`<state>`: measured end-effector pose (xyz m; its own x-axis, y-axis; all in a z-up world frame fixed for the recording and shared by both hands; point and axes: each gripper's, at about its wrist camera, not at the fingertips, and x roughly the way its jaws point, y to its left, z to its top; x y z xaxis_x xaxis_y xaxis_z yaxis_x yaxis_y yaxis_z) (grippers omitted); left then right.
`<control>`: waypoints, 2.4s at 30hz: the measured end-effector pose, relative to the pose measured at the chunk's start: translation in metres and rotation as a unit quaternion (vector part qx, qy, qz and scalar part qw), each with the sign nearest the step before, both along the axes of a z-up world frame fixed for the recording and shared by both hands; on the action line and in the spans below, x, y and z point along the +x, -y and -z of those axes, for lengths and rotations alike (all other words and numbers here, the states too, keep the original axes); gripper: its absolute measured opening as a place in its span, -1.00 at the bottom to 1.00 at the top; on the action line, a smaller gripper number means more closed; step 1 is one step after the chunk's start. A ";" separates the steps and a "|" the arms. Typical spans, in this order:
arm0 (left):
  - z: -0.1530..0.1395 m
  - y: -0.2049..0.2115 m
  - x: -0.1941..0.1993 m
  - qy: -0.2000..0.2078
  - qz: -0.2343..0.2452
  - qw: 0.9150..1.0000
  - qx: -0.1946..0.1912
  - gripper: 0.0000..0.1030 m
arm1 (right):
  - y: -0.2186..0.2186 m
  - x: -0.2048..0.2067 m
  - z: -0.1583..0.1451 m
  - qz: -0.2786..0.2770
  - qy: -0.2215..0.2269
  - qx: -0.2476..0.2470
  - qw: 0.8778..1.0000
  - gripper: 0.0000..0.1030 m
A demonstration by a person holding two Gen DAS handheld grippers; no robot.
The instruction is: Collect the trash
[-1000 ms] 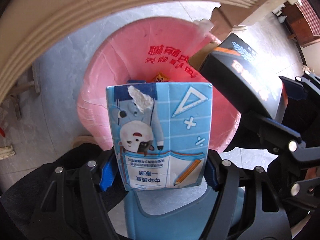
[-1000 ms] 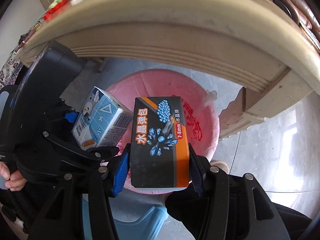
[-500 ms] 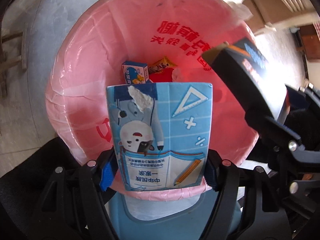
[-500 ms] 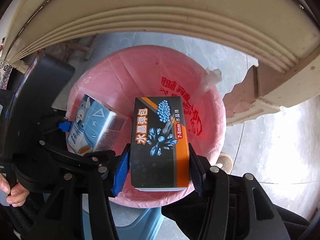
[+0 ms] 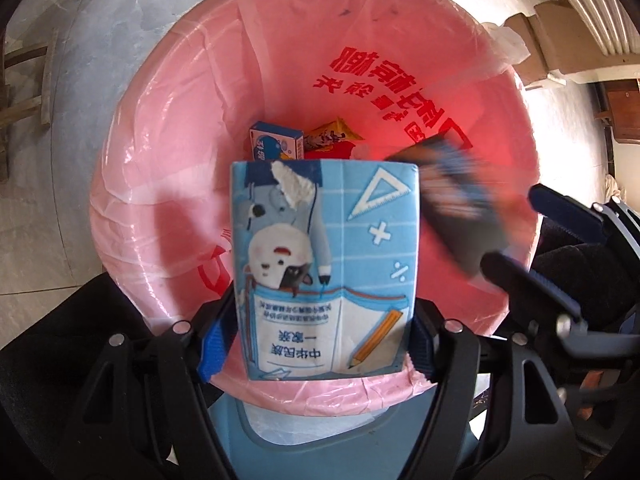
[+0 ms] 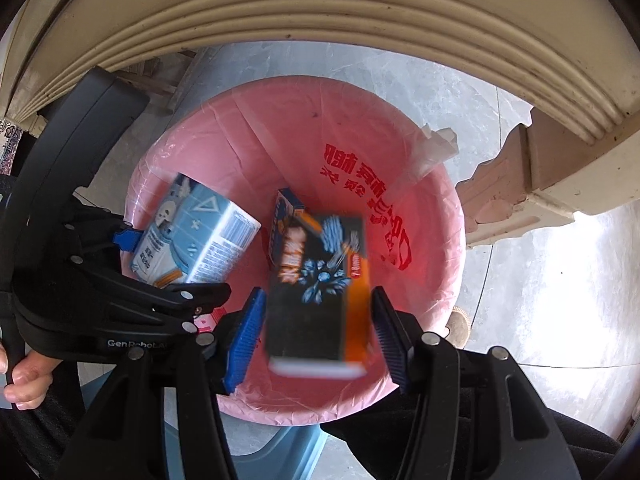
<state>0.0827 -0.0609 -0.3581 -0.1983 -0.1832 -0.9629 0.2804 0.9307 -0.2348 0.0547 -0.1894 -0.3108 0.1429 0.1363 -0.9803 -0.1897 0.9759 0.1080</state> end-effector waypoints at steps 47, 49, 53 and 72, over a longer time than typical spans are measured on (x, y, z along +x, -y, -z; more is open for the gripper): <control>-0.354 0.000 -0.093 0.433 -0.112 0.894 0.002 0.72 | 0.029 -0.144 -0.331 0.146 0.403 -0.056 0.902 0.86; -0.369 0.000 -0.100 0.454 -0.118 0.883 0.009 0.75 | 0.027 -0.152 -0.341 0.150 0.413 -0.066 0.896 0.86; -0.389 0.001 -0.113 0.482 -0.122 0.867 0.013 0.80 | 0.022 -0.167 -0.362 0.158 0.433 -0.077 0.884 0.86; -0.431 -0.009 -0.146 0.519 -0.141 0.843 0.013 0.88 | 0.016 -0.201 -0.400 0.171 0.469 -0.079 0.863 0.86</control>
<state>-0.0637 -0.0514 0.0729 0.8011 -0.0591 -0.5956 0.0891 0.9958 0.0212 -0.1461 -0.2052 0.0887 0.8890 -0.1959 -0.4140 0.1812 0.9806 -0.0749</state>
